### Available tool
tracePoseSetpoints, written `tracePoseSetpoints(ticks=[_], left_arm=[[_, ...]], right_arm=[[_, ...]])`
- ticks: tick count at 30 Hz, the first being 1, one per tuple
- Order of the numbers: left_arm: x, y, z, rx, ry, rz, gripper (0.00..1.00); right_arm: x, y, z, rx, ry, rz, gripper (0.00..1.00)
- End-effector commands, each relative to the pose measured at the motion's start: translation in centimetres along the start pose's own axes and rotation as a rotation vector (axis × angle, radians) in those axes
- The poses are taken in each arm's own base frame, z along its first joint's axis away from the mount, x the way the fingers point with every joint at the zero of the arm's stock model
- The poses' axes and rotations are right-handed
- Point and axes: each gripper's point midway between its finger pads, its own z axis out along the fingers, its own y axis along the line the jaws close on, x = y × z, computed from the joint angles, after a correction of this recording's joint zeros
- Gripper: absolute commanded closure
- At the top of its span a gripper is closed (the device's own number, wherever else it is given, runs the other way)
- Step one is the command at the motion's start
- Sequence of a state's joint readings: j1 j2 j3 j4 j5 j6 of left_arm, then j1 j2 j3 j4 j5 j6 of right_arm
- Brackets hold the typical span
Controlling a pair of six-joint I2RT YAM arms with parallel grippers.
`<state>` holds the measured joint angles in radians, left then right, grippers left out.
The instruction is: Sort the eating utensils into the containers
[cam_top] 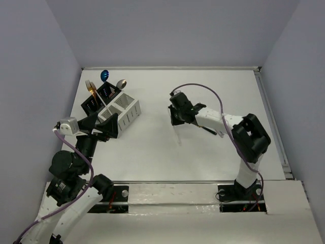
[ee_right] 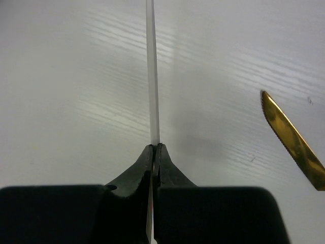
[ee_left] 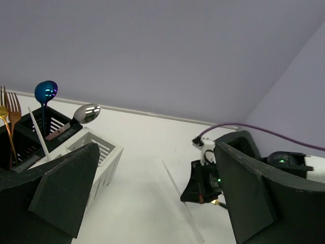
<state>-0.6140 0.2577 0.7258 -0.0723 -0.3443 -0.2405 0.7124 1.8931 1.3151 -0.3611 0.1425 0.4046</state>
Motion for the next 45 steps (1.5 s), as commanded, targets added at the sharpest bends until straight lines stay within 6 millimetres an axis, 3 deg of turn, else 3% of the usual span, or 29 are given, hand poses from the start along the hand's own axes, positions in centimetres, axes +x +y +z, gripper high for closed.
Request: tracePoseSetpoints(ticks=[1,2,3,4,6,8,9,10,11,12,13,14,15,16,17,18,19,20,21,23,24,25,26,29,43,45], left_arm=[[-0.5,-0.3,0.2,0.015,-0.029,-0.002,0.01],[-0.6,-0.4,0.2,0.017,-0.03,-0.003,0.01],[-0.5,-0.4,0.2,0.018,-0.027,-0.002,0.01],[-0.4,-0.3,0.2,0.016,-0.026,-0.001,0.01],[-0.5,-0.3,0.2,0.013,-0.03,-0.002,0.01],[-0.6,-0.2,0.1,0.009,-0.034,-0.004,0.01],[-0.7,-0.2,0.1,0.012,-0.037,-0.005,0.01],[-0.6,-0.2,0.1,0.012,-0.034,-0.004,0.01],[-0.7,-0.2,0.1,0.013,-0.036,-0.005,0.01],[-0.8,-0.3,0.0,0.015,-0.038,-0.006,0.01],[-0.7,-0.2,0.0,0.012,-0.037,-0.005,0.01],[-0.8,-0.2,0.0,0.012,-0.039,-0.006,0.01],[-0.8,-0.2,0.0,0.011,-0.039,-0.006,0.01],[-0.7,-0.2,0.0,0.01,-0.038,-0.005,0.01],[-0.7,-0.2,0.0,0.011,-0.036,-0.005,0.01],[-0.6,-0.2,0.1,0.012,-0.034,-0.004,0.01],[-0.6,-0.3,0.1,0.017,-0.033,-0.004,0.01],[-0.5,-0.4,0.1,0.019,-0.031,-0.004,0.01],[-0.6,-0.4,0.1,0.02,-0.032,-0.004,0.01],[-0.6,-0.4,0.1,0.02,-0.033,-0.005,0.01],[-0.7,-0.4,0.0,0.021,-0.036,-0.004,0.01],[-0.6,-0.3,0.1,0.019,-0.035,-0.004,0.01],[-0.7,-0.4,0.0,0.021,-0.036,-0.004,0.01],[-0.8,-0.3,-0.1,0.017,-0.04,-0.006,0.01],[-0.5,-0.4,0.1,0.021,-0.032,-0.004,0.01],[-0.5,-0.4,0.1,0.02,-0.031,-0.004,0.01]], right_arm=[[-11.9,7.8,-8.6,-0.387,-0.457,0.016,1.0],[-12.9,8.4,-9.3,-0.421,-0.491,0.021,1.0],[-14.0,10.5,-10.7,-0.485,-0.558,0.01,1.0],[-14.0,11.4,-11.2,-0.508,-0.561,0.002,1.0],[-17.2,14.0,-12.7,-0.585,-0.687,0.015,1.0],[-18.4,16.1,-13.5,-0.627,-0.735,0.017,1.0],[-20.5,16.9,-14.9,-0.653,-0.793,0.02,1.0],[-21.2,18.3,-15.8,-0.694,-0.835,0.015,1.0],[-20.7,19.9,-14.9,-0.725,-0.827,0.0,1.0],[-21.1,21.0,-15.4,-0.757,-0.851,-0.006,1.0],[-22.6,22.3,-17.3,-0.805,-0.92,-0.006,1.0],[-22.8,23.3,-17.5,-0.827,-0.933,-0.016,1.0],[-22.1,24.8,-16.4,-0.844,-0.924,-0.035,1.0],[-23.4,25.8,-18.0,-0.875,-0.98,-0.039,1.0],[-23.4,26.6,-18.0,-0.887,-0.991,-0.044,1.0],[-22.7,27.8,-16.2,-0.894,-0.969,-0.055,1.0],[-23.9,28.4,-17.3,-0.91,-0.999,-0.056,1.0],[-23.2,29.4,-15.4,-0.904,-0.98,-0.072,1.0],[-22.8,30.2,-15.1,-0.913,-0.983,-0.079,1.0],[-22.7,31.2,-14.0,-0.903,-0.987,-0.099,1.0],[-23.9,31.3,-14.7,-0.886,-1.027,-0.102,1.0],[-22.9,32.1,-12.4,-0.874,-0.99,-0.119,1.0],[-23.6,32.4,-13.1,-0.877,-1.017,-0.125,1.0],[-22.8,33.0,-11.5,-0.866,-0.996,-0.137,1.0],[-19.5,32.5,-6.9,-0.793,-0.957,-0.235,1.0],[-19.2,32.5,-7.0,-0.801,-0.954,-0.249,1.0]])
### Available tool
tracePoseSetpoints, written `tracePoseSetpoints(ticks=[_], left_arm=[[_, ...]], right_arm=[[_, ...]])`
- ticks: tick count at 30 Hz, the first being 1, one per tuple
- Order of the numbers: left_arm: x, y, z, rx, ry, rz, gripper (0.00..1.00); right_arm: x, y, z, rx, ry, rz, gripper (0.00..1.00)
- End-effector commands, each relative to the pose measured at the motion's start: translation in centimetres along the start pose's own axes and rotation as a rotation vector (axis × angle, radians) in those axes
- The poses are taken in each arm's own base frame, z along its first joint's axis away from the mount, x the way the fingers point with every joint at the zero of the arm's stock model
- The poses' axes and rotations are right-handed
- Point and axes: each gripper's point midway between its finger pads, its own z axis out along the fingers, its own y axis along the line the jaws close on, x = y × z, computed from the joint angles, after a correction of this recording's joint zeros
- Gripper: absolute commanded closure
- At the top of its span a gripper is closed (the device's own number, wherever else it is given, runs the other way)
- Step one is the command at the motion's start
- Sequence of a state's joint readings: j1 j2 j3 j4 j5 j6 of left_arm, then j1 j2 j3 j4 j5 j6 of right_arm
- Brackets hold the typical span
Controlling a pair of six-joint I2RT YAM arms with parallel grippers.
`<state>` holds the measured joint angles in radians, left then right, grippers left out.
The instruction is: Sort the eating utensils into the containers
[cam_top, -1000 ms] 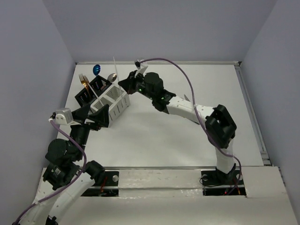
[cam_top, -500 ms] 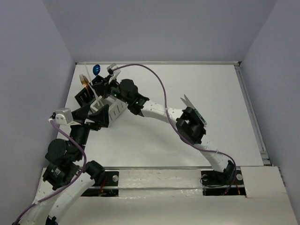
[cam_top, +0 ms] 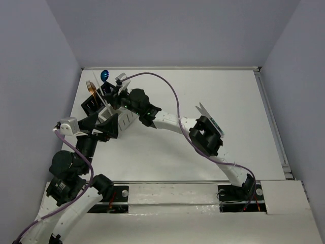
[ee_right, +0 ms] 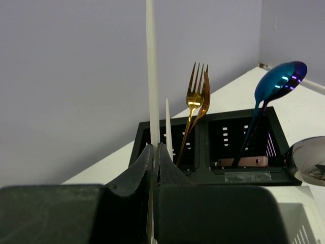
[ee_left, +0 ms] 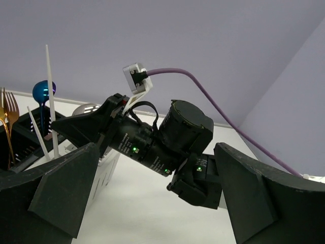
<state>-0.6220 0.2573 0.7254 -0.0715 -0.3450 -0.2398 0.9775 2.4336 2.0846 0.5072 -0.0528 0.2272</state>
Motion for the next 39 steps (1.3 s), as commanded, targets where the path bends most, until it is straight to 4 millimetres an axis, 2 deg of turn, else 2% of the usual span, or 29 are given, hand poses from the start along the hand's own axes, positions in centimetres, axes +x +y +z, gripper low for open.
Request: tracePoseSetpoints(ticks=[1,3,6,7,8,11,13,15,16,17,18,19,20,21,22,23,24,25,26,27,28,29,31,32,33,34,36,37,39], left_arm=[[-0.6,-0.3,0.1,0.014,-0.034,-0.003,0.01],[-0.4,-0.3,0.2,0.014,-0.03,-0.001,0.01],[-0.4,-0.3,0.2,0.017,-0.029,-0.001,0.01],[-0.4,-0.4,0.2,0.018,-0.027,0.0,0.01],[-0.3,-0.4,0.3,0.018,-0.026,0.0,0.01],[-0.3,-0.4,0.3,0.019,-0.024,0.001,0.01],[-0.2,-0.4,0.3,0.02,-0.022,0.002,0.01],[-0.2,-0.5,0.4,0.021,-0.02,0.001,0.01],[-0.2,-0.5,0.3,0.023,-0.021,0.0,0.01],[-0.2,-0.5,0.3,0.025,-0.022,0.001,0.01],[-0.3,-0.5,0.3,0.024,-0.023,0.0,0.01],[-0.3,-0.5,0.2,0.023,-0.026,-0.002,0.01],[-0.3,-0.4,0.2,0.023,-0.026,-0.002,0.01],[-0.5,-0.5,0.2,0.026,-0.029,-0.005,0.01],[-0.6,-0.5,0.1,0.03,-0.033,-0.005,0.01],[-0.6,-0.6,0.0,0.032,-0.035,-0.008,0.01],[-0.8,-0.6,-0.1,0.038,-0.039,-0.01,0.01],[-0.9,-0.7,-0.2,0.04,-0.044,-0.014,0.01],[-1.1,-0.7,-0.4,0.043,-0.051,-0.016,0.01],[-1.1,-0.6,-0.4,0.042,-0.053,-0.017,0.01],[-1.2,-0.8,-0.5,0.051,-0.052,-0.021,0.01],[-1.1,-0.8,-0.5,0.049,-0.051,-0.02,0.01],[-1.0,-1.0,-0.4,0.059,-0.046,-0.022,0.01],[-1.0,-1.0,-0.4,0.059,-0.046,-0.022,0.01],[-1.1,-1.0,-0.5,0.06,-0.046,-0.023,0.01],[-1.1,-1.0,-0.4,0.06,-0.046,-0.023,0.01],[-1.0,-1.2,-0.5,0.067,-0.043,-0.025,0.01],[-1.1,-1.2,-0.5,0.066,-0.046,-0.027,0.01],[-1.2,-1.1,-0.6,0.066,-0.05,-0.028,0.01]], right_arm=[[-1.7,1.3,-0.3,-0.04,-0.061,-0.048,1.0],[-2.0,1.5,-0.6,-0.047,-0.066,-0.061,0.99],[-2.7,1.8,-0.7,-0.062,-0.073,-0.087,0.81],[-2.7,1.9,-0.7,-0.065,-0.063,-0.091,0.67],[-2.9,2.1,-0.7,-0.077,-0.059,-0.097,0.61],[-3.3,2.4,-0.9,-0.084,-0.049,-0.097,0.45],[-4.2,2.6,-1.5,-0.081,-0.061,-0.09,0.39],[-5.0,2.5,-1.9,-0.066,-0.066,-0.108,0.39],[-6.8,2.8,-2.4,-0.063,-0.087,-0.114,0.39],[-6.2,2.5,-3.1,-0.051,-0.062,-0.112,0.39],[-8.9,2.4,-4.1,-0.043,-0.094,-0.111,0.4],[-7.3,1.0,-5.3,-0.019,-0.046,-0.103,0.41],[-9.8,1.0,-5.8,-0.017,-0.08,-0.104,0.42],[-7.8,-0.3,-7.2,0.013,-0.019,-0.084,0.44],[-9.5,-0.8,-8.9,0.038,-0.002,-0.075,0.47],[-9.4,-3.1,-10.3,0.087,0.035,-0.065,0.49],[-5.7,-5.2,-12.8,0.157,0.17,-0.029,0.52],[-4.9,-6.8,-14.6,0.21,0.228,-0.009,0.54],[-4.9,-9.8,-17.7,0.299,0.274,0.025,0.55],[-2.4,-11.6,-20.9,0.376,0.404,0.064,0.57],[-1.4,-13.0,-23.4,0.434,0.468,0.094,0.57],[-2.2,-15.1,-26.4,0.507,0.493,0.128,0.58],[1.6,-16.4,-32.8,0.626,0.689,0.195,0.61],[2.1,-16.9,-34.7,0.672,0.729,0.215,0.61],[1.6,-17.6,-36.6,0.719,0.739,0.229,0.61],[3.0,-17.5,-39.1,0.761,0.817,0.256,0.6],[3.1,-18.9,-41.8,0.876,0.858,0.238,0.58],[3.5,-19.7,-43.9,0.939,0.901,0.245,0.57],[3.9,-20.7,-45.6,0.997,0.947,0.239,0.57]])
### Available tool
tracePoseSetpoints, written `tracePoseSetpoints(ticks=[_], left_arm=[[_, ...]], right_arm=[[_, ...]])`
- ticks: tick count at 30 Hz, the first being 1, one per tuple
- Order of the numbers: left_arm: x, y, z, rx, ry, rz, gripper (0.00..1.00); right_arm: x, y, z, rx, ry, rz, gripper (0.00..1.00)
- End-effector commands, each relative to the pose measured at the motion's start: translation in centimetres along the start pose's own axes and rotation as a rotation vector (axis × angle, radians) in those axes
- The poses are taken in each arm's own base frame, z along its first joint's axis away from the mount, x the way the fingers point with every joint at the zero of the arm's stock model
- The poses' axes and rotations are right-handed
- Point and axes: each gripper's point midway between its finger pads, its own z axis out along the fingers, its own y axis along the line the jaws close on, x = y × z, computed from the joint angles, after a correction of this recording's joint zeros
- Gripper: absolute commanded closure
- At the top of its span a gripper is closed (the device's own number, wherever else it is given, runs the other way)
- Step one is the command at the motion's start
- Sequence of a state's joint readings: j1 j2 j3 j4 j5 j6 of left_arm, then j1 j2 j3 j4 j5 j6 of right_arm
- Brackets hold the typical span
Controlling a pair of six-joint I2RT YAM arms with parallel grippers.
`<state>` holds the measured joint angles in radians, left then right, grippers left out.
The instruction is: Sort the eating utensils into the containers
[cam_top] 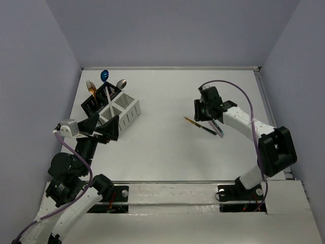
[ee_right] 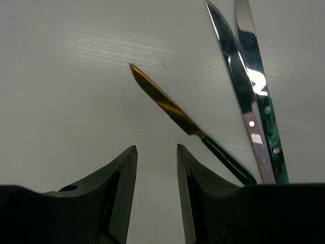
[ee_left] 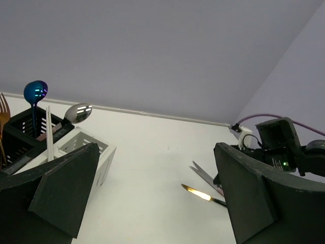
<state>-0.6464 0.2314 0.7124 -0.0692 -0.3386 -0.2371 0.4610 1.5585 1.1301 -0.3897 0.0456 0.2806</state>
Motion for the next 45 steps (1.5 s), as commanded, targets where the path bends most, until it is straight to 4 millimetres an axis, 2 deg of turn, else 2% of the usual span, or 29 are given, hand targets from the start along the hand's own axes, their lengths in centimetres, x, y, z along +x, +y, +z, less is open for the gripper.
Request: tracePoseSetpoints(ticks=[1,3,8,14,19,25,30,34,36,38,41,42,43,45], left_arm=[[-1.3,-0.7,-0.2,0.034,-0.048,-0.016,0.01],[-1.5,-0.6,-0.3,0.035,-0.055,-0.019,0.01],[-1.6,-0.8,-0.5,0.043,-0.058,-0.025,0.01],[-1.7,-0.7,-0.5,0.04,-0.062,-0.025,0.01],[-1.5,-0.7,-0.4,0.038,-0.057,-0.021,0.01],[-1.6,-0.6,-0.4,0.033,-0.058,-0.021,0.01],[-1.5,-0.6,-0.3,0.031,-0.056,-0.018,0.01],[-1.5,-0.6,-0.3,0.031,-0.056,-0.018,0.01],[-1.5,-0.6,-0.3,0.031,-0.055,-0.018,0.01],[-1.5,-0.6,-0.3,0.033,-0.056,-0.018,0.01],[-1.5,-0.6,-0.3,0.031,-0.056,-0.018,0.01],[-1.5,-0.5,-0.4,0.03,-0.058,-0.019,0.01],[-1.6,-0.5,-0.4,0.029,-0.061,-0.02,0.01],[-1.6,-0.5,-0.4,0.027,-0.059,-0.019,0.01]], right_arm=[[4.8,-5.0,-1.6,0.197,0.203,-0.005,0.57],[4.8,-6.1,-1.7,0.226,0.229,-0.017,0.56],[5.5,-7.1,-0.4,0.208,0.324,-0.098,0.51],[5.4,-6.3,1.9,0.124,0.381,-0.198,0.52],[4.7,-6.7,2.6,0.135,0.396,-0.249,0.52],[6.5,-6.8,3.9,0.121,0.46,-0.246,0.52],[8.2,-6.7,4.7,0.106,0.511,-0.221,0.58],[9.0,-6.6,4.6,0.095,0.529,-0.209,0.72],[9.2,-6.6,4.6,0.095,0.53,-0.209,0.72],[9.3,-5.8,4.8,0.047,0.532,-0.196,0.65],[9.7,-5.4,5.3,0.039,0.549,-0.202,0.68],[9.8,-5.4,5.4,0.039,0.553,-0.202,0.72],[10.1,-5.1,5.5,0.035,0.561,-0.209,0.82],[10.0,-5.0,5.7,0.025,0.556,-0.207,0.95]])
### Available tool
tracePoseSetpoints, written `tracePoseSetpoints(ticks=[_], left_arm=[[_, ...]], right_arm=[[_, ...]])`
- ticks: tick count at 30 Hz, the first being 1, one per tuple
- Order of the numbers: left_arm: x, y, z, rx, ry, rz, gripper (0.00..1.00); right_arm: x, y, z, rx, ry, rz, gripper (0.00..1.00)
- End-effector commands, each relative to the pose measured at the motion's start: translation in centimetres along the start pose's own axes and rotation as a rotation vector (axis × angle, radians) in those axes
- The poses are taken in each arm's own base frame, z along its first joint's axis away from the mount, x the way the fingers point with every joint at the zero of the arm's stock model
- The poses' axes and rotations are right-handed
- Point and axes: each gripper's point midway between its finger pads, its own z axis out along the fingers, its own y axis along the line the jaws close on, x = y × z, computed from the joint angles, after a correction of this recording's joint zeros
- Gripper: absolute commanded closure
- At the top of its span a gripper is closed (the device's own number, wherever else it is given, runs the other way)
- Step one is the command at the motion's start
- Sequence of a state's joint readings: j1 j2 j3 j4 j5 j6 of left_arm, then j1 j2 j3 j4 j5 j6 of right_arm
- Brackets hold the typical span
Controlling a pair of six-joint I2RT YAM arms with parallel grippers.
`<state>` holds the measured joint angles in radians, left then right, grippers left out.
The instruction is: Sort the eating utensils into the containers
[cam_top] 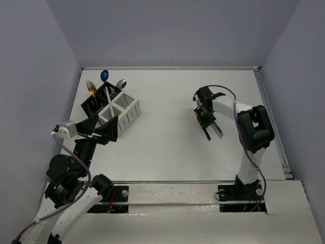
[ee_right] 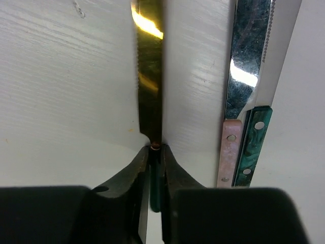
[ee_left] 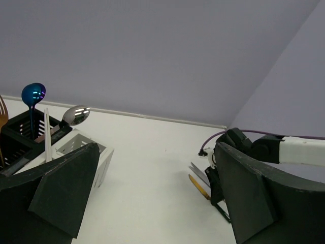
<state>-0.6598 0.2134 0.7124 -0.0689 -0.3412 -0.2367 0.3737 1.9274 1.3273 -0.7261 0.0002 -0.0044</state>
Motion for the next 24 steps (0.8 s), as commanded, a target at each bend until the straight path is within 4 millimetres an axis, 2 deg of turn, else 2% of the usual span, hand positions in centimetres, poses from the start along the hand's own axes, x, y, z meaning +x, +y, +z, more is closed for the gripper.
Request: tracePoseSetpoints(ticks=[1,4,9,10,12,13,15,17,19,20,21,22,23,24], left_arm=[[-1.2,-0.3,0.0,0.014,-0.046,-0.009,0.01],[-1.1,-0.4,0.1,0.017,-0.043,-0.006,0.01],[-1.0,-0.4,0.2,0.016,-0.042,-0.007,0.01],[-1.0,-0.4,0.2,0.016,-0.04,-0.006,0.01],[-0.9,-0.4,0.2,0.015,-0.039,-0.006,0.01],[-0.9,-0.4,0.2,0.015,-0.037,-0.005,0.01],[-0.9,-0.4,0.2,0.015,-0.037,-0.005,0.01],[-0.9,-0.4,0.2,0.014,-0.036,-0.004,0.01],[-0.8,-0.3,0.3,0.009,-0.035,-0.002,0.01],[-0.7,-0.3,0.4,0.007,-0.031,0.0,0.01],[-0.6,-0.2,0.4,0.004,-0.029,0.003,0.01],[-0.6,-0.3,0.5,0.004,-0.029,0.003,0.01],[-0.5,-0.2,0.5,0.003,-0.026,0.004,0.01],[-0.4,-0.2,0.5,0.003,-0.023,0.005,0.01]], right_arm=[[0.6,1.7,1.6,-0.064,0.035,-0.012,1.0],[-0.6,2.9,0.8,-0.088,-0.034,0.005,1.0],[-4.4,5.0,-3.2,-0.163,-0.228,0.008,1.0],[-5.3,6.6,-5.0,-0.207,-0.282,-0.007,1.0],[-7.6,8.3,-7.3,-0.241,-0.399,-0.024,1.0],[-8.3,10.4,-9.1,-0.288,-0.454,-0.048,1.0],[-11.1,12.7,-11.9,-0.317,-0.586,-0.068,1.0],[-14.0,15.9,-15.5,-0.357,-0.73,-0.091,1.0],[-16.0,17.9,-17.6,-0.384,-0.82,-0.093,1.0],[-17.7,19.2,-19.8,-0.425,-0.92,-0.091,1.0],[-18.5,21.1,-20.9,-0.473,-0.97,-0.097,1.0],[-19.4,22.1,-22.2,-0.499,-1.034,-0.101,1.0],[-20.8,23.3,-24.3,-0.534,-1.133,-0.107,1.0],[-21.1,25.5,-23.8,-0.557,-1.152,-0.128,1.0]])
